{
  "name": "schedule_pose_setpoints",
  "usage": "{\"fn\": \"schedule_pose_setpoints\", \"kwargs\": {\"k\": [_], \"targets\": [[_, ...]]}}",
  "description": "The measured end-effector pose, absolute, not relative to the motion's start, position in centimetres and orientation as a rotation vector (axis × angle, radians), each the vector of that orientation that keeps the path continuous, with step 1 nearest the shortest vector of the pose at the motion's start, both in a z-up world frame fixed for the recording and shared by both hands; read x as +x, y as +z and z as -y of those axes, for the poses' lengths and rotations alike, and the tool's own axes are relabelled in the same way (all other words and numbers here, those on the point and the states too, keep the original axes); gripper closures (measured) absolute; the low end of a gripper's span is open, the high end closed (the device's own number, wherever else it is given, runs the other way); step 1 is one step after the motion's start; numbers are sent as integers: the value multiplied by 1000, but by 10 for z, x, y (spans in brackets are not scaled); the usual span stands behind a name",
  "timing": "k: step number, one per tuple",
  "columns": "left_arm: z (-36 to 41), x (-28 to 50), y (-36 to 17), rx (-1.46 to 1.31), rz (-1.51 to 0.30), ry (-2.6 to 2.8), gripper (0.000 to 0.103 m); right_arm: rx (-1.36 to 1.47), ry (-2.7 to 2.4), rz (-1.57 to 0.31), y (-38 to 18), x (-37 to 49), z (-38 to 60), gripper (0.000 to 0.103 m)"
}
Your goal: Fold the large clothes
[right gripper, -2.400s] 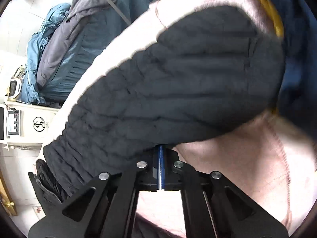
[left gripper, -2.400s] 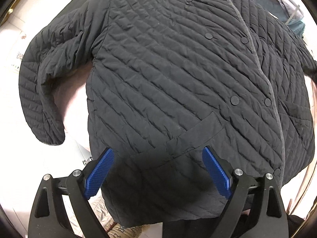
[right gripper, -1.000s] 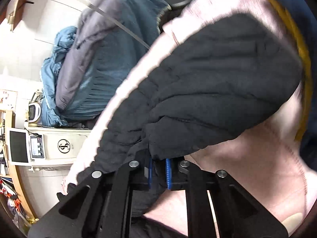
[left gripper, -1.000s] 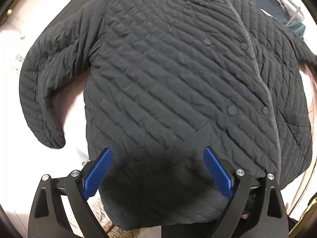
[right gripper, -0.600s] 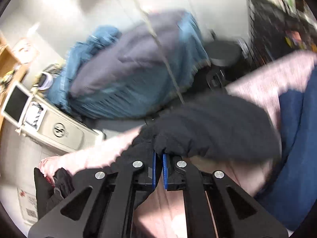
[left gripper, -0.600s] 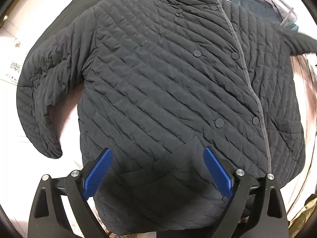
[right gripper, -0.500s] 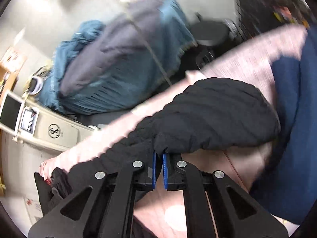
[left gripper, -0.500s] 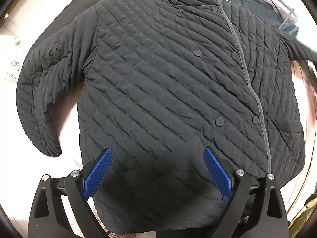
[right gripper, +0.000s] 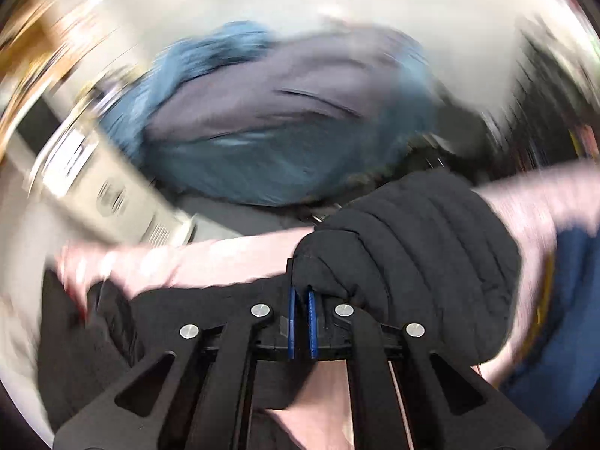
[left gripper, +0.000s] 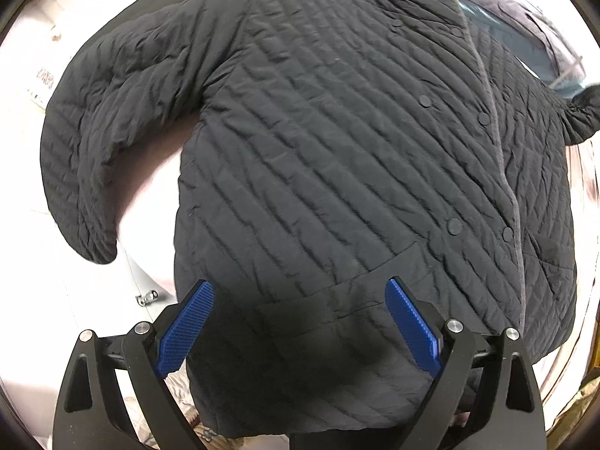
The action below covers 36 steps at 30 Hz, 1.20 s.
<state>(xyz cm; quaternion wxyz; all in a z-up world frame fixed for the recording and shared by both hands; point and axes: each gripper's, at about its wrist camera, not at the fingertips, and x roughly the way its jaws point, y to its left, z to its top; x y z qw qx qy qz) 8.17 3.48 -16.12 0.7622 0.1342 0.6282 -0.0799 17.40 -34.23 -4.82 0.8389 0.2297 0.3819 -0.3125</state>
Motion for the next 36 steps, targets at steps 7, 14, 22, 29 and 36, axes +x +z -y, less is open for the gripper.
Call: {"fn": "schedule_pose_setpoints", "kwargs": {"k": [7, 14, 22, 29, 36], "targets": [[-70, 89, -172, 218, -1381, -126, 12, -246, -116, -957, -77, 275, 109, 97], [-101, 93, -181, 169, -1398, -93, 12, -1084, 33, -1133, -256, 225, -44, 74], [-122, 105, -191, 129, -1411, -80, 12, -914, 12, -1132, -243, 212, -25, 27], [-88, 142, -167, 207, -1292, -157, 12, -377, -88, -1127, -177, 203, 51, 26], [-2, 201, -151, 304, -1156, -344, 12, 185, -192, -1209, -164, 217, 140, 25]]}}
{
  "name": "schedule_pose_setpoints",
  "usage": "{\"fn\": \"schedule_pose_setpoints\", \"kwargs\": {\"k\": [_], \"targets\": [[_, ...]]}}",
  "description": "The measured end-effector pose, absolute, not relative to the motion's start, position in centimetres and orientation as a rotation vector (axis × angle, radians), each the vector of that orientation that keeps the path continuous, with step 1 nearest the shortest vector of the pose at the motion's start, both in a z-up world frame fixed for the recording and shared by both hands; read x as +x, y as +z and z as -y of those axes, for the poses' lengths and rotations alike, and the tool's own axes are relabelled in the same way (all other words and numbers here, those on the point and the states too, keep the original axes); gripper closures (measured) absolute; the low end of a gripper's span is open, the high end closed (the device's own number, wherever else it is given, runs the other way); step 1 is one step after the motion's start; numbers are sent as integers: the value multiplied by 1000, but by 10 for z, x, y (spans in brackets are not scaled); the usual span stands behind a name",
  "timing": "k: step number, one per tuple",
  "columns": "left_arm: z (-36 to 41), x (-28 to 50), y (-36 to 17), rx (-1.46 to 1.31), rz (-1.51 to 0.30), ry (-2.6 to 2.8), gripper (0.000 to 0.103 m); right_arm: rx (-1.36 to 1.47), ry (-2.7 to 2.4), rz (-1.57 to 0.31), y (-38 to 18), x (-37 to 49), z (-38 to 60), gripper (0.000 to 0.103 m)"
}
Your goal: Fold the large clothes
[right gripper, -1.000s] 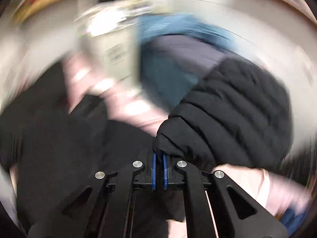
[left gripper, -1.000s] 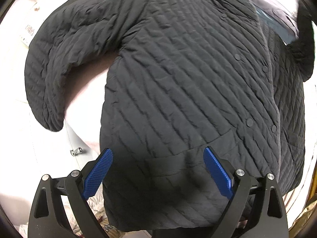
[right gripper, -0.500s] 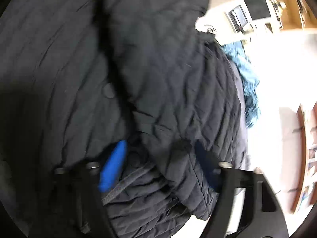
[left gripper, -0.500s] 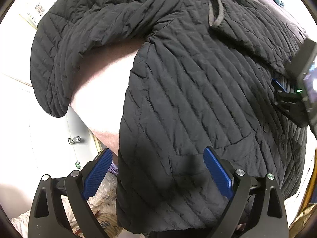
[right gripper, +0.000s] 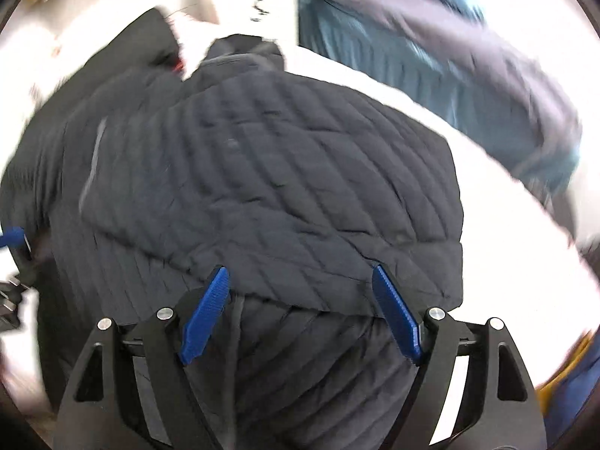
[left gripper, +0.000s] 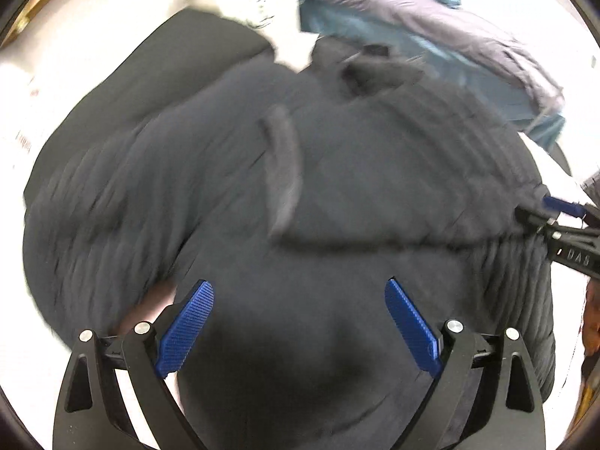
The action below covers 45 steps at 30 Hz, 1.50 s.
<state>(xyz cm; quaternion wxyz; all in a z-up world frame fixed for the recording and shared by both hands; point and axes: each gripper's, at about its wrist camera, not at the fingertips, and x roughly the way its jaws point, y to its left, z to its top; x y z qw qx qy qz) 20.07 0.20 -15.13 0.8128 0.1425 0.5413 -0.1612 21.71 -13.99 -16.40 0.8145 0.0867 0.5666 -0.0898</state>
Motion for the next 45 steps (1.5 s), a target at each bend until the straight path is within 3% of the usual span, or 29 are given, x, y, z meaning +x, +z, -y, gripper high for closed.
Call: {"fn": "schedule_pose_setpoints", "kwargs": {"k": [4, 7, 9, 12, 19, 31, 45], "targets": [[55, 230, -164, 394, -1108, -398, 12, 281, -243, -1282, -187, 223, 157, 24], [80, 251, -203, 470, -1184, -376, 12, 290, -259, -1365, -217, 226, 158, 23], [77, 261, -232, 460, -1250, -341, 5, 297, -262, -1389, -227, 228, 161, 17], [61, 271, -251, 318, -1295, -350, 5, 244, -227, -1433, -242, 235, 152, 5], [54, 285, -273, 291, -1313, -348, 4, 213, -294, -1493, -262, 253, 153, 5], [59, 274, -274, 288, -1286, -346, 4, 218, -298, -1439, -272, 241, 149, 4], [19, 235, -232, 219, -1302, -337, 6, 285, -274, -1478, -228, 176, 120, 5]]}}
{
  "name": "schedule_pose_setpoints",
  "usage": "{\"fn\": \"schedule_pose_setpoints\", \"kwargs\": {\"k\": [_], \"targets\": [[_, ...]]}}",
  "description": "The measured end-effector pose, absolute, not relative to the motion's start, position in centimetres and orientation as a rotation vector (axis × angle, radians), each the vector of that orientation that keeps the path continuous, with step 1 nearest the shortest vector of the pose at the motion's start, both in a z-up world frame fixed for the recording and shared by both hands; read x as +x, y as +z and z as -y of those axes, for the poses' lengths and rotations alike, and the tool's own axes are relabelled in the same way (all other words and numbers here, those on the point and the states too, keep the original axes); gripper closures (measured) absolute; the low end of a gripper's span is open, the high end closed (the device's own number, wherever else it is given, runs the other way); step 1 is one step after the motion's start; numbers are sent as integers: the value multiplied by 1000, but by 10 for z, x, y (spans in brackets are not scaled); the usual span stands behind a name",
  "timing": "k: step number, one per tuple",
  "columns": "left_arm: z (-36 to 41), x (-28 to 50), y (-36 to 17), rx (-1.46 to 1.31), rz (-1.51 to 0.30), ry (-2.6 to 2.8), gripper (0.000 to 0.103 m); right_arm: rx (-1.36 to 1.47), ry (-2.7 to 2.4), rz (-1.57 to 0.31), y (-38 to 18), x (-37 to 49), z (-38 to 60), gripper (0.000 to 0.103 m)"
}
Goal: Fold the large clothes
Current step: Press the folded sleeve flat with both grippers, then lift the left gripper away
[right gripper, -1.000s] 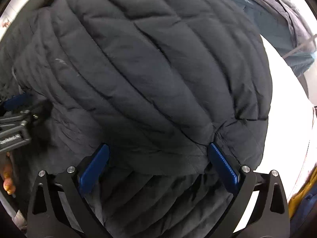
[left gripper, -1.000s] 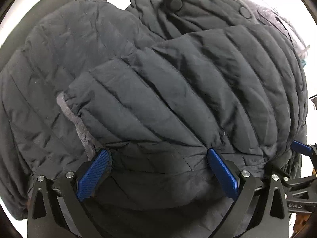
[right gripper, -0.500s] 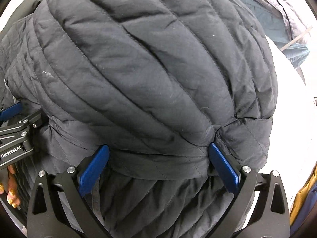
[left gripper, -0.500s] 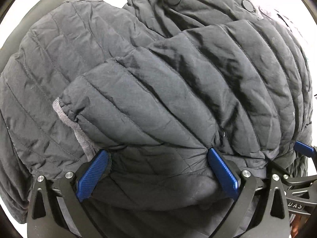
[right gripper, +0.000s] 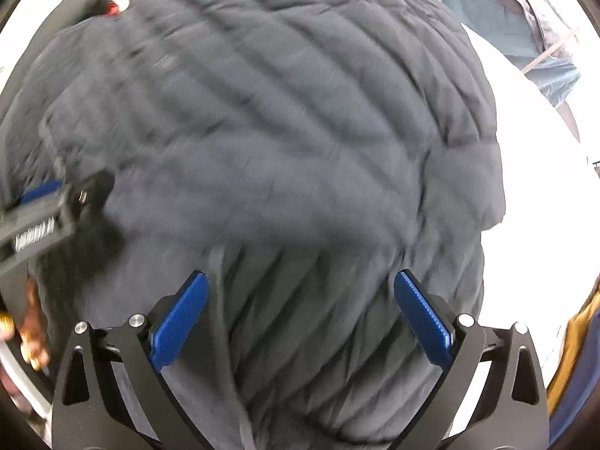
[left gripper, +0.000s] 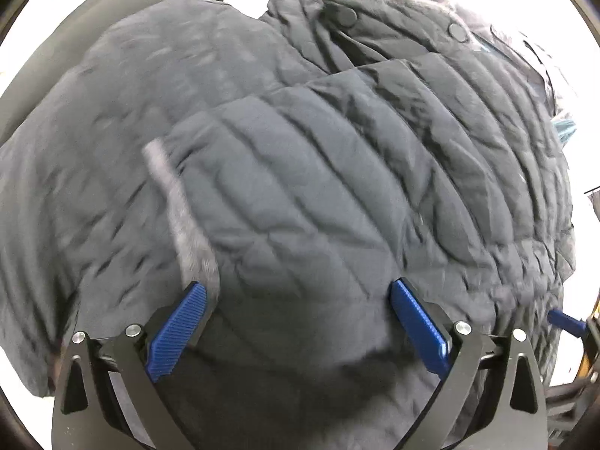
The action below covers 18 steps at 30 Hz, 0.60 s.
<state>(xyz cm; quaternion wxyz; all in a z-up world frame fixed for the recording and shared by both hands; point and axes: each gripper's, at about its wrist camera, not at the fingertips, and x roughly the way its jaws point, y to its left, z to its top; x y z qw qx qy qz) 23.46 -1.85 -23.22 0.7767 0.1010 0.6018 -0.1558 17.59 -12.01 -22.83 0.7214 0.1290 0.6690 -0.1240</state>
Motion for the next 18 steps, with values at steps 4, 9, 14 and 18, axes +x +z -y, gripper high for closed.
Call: {"fn": "schedule_pose_setpoints", "kwargs": {"k": [4, 9, 14, 18], "targets": [[-5, 198, -221, 227, -1283, -313, 6, 227, -228, -1487, -224, 131, 99, 5], [-49, 146, -216, 197, -1300, -299, 6, 184, -201, -1505, -220, 82, 88, 5], [-113, 113, -209, 108, -1284, -235, 6, 192, -192, -1501, -220, 52, 91, 5], [-175, 106, -210, -53, -1300, -148, 9, 183, -180, -1498, -218, 31, 82, 5]]}}
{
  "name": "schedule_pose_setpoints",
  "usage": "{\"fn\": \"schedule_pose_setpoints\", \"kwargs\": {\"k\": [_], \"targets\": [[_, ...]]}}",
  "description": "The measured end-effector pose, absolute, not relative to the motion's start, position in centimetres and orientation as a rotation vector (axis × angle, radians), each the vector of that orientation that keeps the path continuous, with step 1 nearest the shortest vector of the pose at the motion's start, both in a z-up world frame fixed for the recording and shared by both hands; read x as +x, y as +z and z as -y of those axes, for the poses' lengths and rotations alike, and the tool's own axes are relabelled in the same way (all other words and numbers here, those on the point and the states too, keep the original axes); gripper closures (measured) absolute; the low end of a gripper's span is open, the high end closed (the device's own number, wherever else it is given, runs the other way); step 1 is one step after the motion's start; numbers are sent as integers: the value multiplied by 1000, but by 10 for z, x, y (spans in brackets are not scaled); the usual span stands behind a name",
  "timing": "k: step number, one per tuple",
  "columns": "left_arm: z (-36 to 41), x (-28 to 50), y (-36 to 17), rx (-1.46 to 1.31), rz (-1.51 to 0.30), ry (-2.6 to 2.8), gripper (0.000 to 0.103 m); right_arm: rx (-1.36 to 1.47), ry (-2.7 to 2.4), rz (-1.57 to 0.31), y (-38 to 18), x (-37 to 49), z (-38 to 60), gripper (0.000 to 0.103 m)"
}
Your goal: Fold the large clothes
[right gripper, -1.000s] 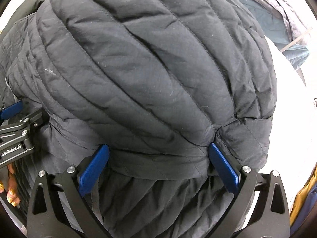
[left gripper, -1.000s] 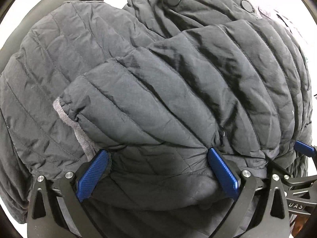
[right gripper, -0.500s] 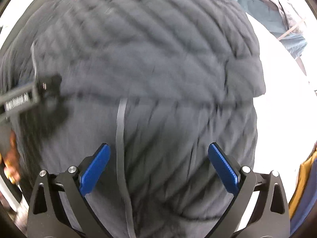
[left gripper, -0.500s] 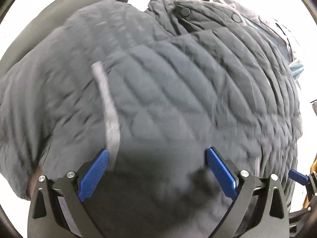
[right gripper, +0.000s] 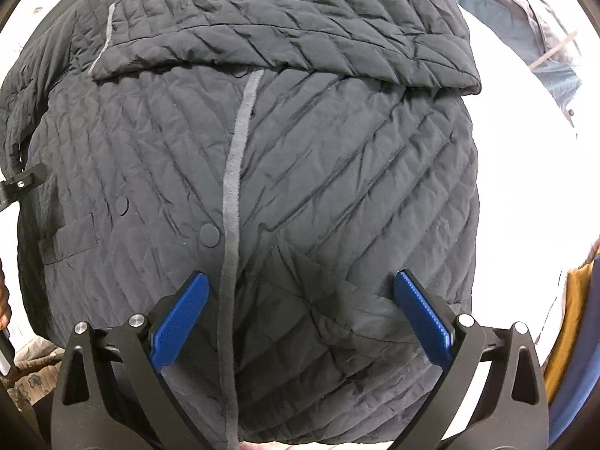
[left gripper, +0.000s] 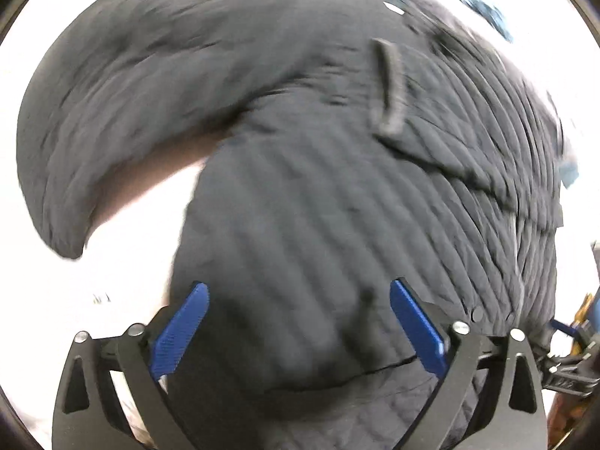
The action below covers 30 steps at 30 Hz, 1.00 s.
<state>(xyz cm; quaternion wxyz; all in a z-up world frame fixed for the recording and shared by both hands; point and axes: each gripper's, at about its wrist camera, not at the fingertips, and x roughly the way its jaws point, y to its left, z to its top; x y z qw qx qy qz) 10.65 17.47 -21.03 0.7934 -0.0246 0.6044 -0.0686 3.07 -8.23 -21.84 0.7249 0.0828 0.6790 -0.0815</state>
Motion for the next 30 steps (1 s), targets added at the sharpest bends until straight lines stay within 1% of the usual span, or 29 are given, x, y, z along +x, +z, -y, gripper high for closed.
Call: {"fn": "schedule_pose_setpoints", "kwargs": {"k": [4, 8, 11, 14, 15, 19, 20, 22, 25, 30], "targets": [[-234, 101, -204, -205, -1255, -14, 9, 186, -155, -1492, -193, 46, 50, 5], [-299, 103, -203, -452, -1214, 104, 9, 153, -128, -1489, -188, 47, 34, 5], [-348, 104, -212, -626, -1194, 196, 10, 132, -122, -1494, -185, 44, 24, 5], [-396, 97, -227, -859, -1152, 263, 11, 124, -131, -1502, -184, 39, 20, 5], [-399, 107, -229, -915, -1139, 284, 11, 123, -139, -1503, -183, 37, 20, 5], [-435, 108, -245, -1089, -1078, 364, 12, 125, -160, -1512, -182, 36, 23, 5], [-445, 108, -249, -1126, -1069, 381, 14, 123, -161, -1514, -183, 36, 26, 5], [-462, 104, -264, -1250, -1032, 420, 16, 113, -165, -1517, -183, 37, 27, 5], [-469, 106, -290, -1403, -999, 457, 17, 101, -166, -1525, -181, 39, 26, 5], [-461, 115, -307, -1448, -1000, 447, 17, 82, -163, -1542, -190, 43, 23, 5]]}}
